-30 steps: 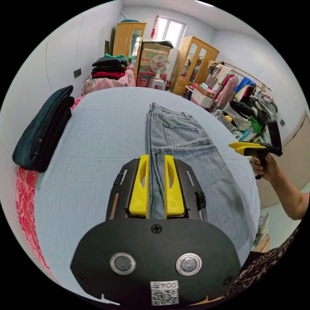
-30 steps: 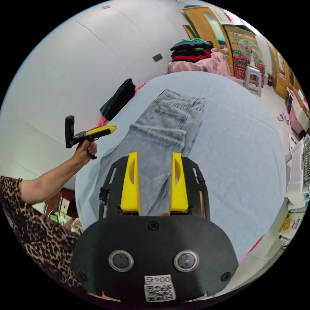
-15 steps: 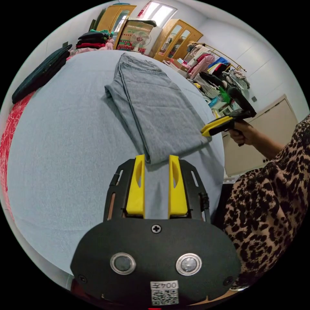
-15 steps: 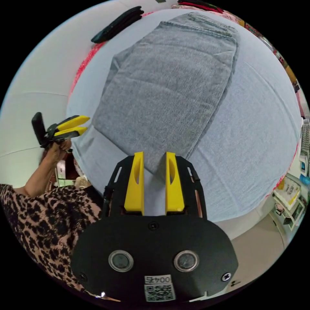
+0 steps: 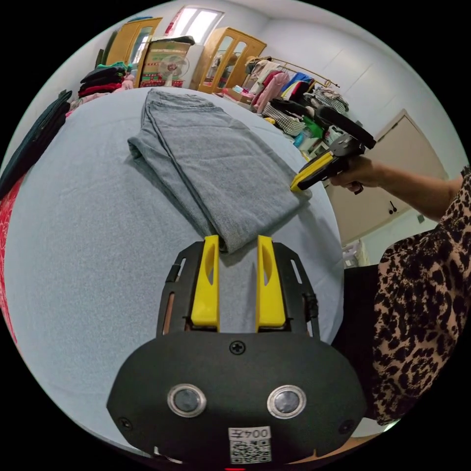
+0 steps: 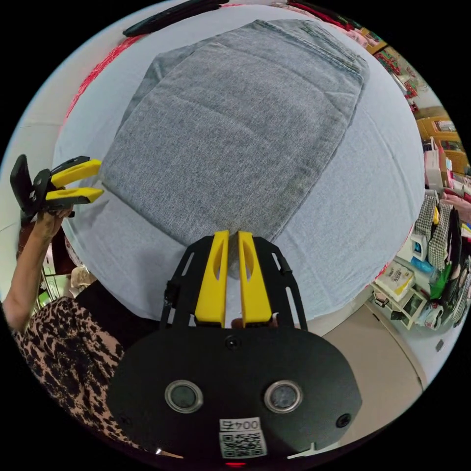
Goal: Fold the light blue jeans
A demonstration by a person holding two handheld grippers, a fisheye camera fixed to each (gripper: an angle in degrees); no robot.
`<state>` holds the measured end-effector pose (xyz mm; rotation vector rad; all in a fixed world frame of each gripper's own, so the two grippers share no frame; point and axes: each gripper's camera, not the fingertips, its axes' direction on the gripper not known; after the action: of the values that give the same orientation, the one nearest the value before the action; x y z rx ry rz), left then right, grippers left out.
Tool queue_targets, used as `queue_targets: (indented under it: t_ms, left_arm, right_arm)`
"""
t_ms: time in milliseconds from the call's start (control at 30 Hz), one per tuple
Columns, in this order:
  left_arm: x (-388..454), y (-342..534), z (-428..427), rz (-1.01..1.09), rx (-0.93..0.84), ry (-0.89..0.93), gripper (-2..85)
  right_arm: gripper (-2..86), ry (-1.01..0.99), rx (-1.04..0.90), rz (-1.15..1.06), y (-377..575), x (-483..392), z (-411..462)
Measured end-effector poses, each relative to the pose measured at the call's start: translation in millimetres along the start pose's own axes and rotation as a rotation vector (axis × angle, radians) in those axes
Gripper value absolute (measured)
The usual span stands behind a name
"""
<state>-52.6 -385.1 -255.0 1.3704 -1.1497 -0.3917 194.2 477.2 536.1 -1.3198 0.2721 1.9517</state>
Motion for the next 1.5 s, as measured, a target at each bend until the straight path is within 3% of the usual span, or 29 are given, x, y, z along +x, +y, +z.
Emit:
queue_targets:
  t_ms: [333,600,1133,1333,1500]
  left_arm:
    - [-17.0,9.1,0.3,0.021,0.015,0.102,11.0]
    - [-16.6,15.6,9.0,-0.018,-0.027,0.011,6.1]
    - [-29.0,26.4,23.4,-0.079,-0.039,0.059,1.7]
    - [-8.4,27.5,1.9,-0.093,-0.014,-0.043,0.3]
    - [14.1,3.0,2.9,-0.102,0.029,-0.054,0.1]
  right_arm:
    - [3.7,-0.015,-0.025,-0.071,-0.6,-2.3,25.0]
    - [3.3,0.001,-0.047,-0.103,3.6,-5.7,43.0]
    - [3.2,-0.031,-0.062,-0.096,24.0,6.9,63.6]
    - [3.7,-0.023,-0.002,-0.178,45.6,12.8,66.5]
    - [3.7,-0.134,0.049,-0.135,65.6,36.9,68.0]
